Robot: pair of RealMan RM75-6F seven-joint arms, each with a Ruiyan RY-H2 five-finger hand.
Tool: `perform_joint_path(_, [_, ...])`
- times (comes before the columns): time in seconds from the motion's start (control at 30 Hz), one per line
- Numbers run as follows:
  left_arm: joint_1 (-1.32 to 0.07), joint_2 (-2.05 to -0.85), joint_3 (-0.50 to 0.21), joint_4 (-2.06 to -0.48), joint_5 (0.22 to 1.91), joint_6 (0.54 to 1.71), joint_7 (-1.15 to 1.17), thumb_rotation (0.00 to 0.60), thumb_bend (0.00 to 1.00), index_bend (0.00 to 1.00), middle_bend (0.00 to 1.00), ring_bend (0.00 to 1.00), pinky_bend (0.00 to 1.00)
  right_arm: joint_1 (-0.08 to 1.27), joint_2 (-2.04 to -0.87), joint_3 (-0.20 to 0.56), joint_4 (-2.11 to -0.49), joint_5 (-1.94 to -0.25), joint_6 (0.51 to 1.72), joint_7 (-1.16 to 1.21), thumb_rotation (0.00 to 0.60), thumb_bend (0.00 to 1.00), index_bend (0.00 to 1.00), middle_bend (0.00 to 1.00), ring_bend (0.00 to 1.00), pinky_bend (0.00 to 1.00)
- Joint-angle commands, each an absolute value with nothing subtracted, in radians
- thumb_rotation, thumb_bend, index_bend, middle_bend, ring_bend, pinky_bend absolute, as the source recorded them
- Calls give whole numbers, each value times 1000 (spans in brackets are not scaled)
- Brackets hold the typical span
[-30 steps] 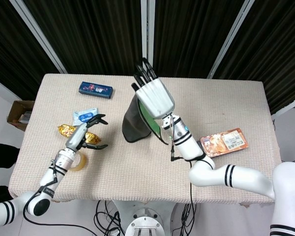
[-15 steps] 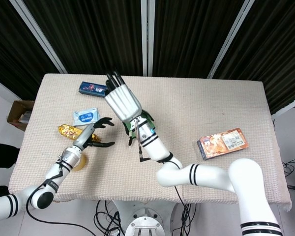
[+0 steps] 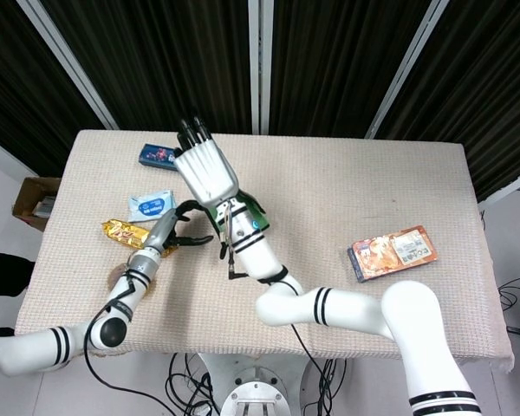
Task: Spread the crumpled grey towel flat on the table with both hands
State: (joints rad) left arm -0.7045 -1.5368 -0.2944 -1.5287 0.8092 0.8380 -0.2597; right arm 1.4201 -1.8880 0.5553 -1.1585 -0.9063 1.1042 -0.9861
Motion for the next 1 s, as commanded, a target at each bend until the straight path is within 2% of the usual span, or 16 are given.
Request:
perform_joint_path(0.03, [-711,-1541,-303,-1539,797,830,-253,446,0,279,114,133,230,1434,-1897,563,-1140,-894,1106,-980,600,543,738,293,0,0])
perform_joint_path(0.37, [-766,-1597,-322,-1513,676,869,-120,466,0,344,119,133,231,1480,-1913,596,-1116,-880,1128,-937,600,543,739,298,0,0])
perform_joint_path(0.73, [-765,-1615,-342,-1497,625,868,-101,484,5,437,145,147,262,1469,-1892,582,-1151,-870,1148,-916,600,543,740,299,0,0])
perform_joint_path(0.97, [-756,-1632,-359,-1483,624,872,-116,502,176,507,191,169,264,1456,-1873,567,-1183,-865,1158,-914,600,543,740,299,0,0])
perform_joint_path(1.0, [-755,-1632,-361,-1484,625,869,-120,520,200,519,199,171,265,1454,-1869,565,-1188,-864,1160,-914,600,543,740,299,0,0])
